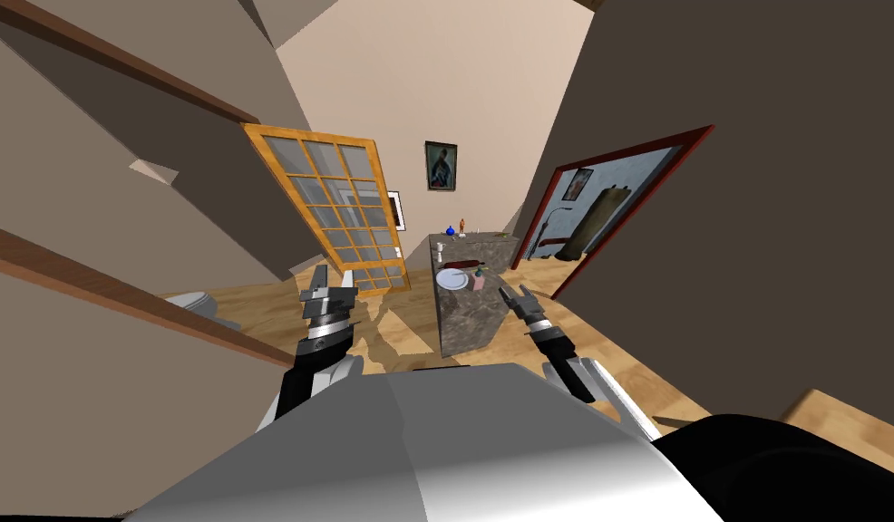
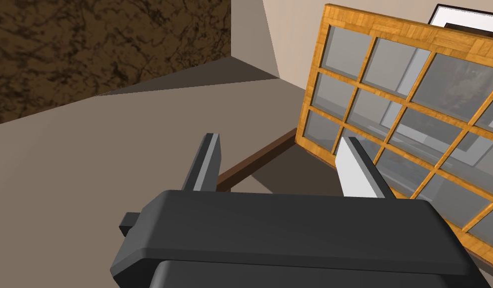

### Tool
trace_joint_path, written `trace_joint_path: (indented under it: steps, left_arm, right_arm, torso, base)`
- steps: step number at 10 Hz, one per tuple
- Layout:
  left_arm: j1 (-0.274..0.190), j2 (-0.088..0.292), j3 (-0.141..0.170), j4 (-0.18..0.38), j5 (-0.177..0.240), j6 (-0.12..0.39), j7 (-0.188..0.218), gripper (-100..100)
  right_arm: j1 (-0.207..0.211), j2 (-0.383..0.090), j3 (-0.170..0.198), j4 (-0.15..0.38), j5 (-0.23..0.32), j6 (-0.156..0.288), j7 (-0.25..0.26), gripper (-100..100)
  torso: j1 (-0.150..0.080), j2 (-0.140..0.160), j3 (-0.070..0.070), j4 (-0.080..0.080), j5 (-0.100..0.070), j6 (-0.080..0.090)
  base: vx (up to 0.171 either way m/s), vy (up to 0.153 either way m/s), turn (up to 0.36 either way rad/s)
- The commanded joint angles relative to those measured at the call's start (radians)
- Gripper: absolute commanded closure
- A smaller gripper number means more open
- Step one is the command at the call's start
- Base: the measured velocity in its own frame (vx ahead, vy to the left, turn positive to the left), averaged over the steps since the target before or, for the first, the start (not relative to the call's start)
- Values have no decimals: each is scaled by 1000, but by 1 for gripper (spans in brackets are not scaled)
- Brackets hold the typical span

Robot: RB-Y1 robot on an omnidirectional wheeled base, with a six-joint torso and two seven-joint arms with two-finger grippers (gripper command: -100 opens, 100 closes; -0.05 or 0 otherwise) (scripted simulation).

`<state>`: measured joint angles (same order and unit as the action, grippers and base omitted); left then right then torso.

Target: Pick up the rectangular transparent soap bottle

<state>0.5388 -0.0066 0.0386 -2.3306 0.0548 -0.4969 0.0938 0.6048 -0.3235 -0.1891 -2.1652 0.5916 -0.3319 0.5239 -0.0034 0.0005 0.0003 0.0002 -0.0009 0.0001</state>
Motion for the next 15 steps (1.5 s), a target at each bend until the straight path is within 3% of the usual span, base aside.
trace_joint_path:
  steps: [1,2,6,7,15]
  left_arm:
    - [0,0,0,0,0,0,0,0]
    - [0,0,0,0,0,0,0,0]
    - [0,0,0,0,0,0,0,0]
    - [0,0,0,0,0,0,0,0]
    - [0,0,0,0,0,0,0,0]
  right_arm:
    - [4,-25,-16,16,50,-2,50,-100]
    - [4,-25,-16,16,53,-2,56,-100]
    - [8,-93,-46,48,174,6,172,-100]
    - [8,-93,-46,48,175,6,179,-100]
    - [2,-218,-93,109,393,19,408,-100]
  torso:
    - [0,0,0,0,0,0]
    - [1,0,0,0,0,0]
    - [1,-1,0,0,0,0]
    - [1,-1,0,0,0,0]
    - [2,-2,-1,0,1,0]
  base:
    - [-7,-33,41]
    - [-5,-21,34]
    - [-3,-26,71]
    - [-3,-22,39]
    - [9,-20,95]
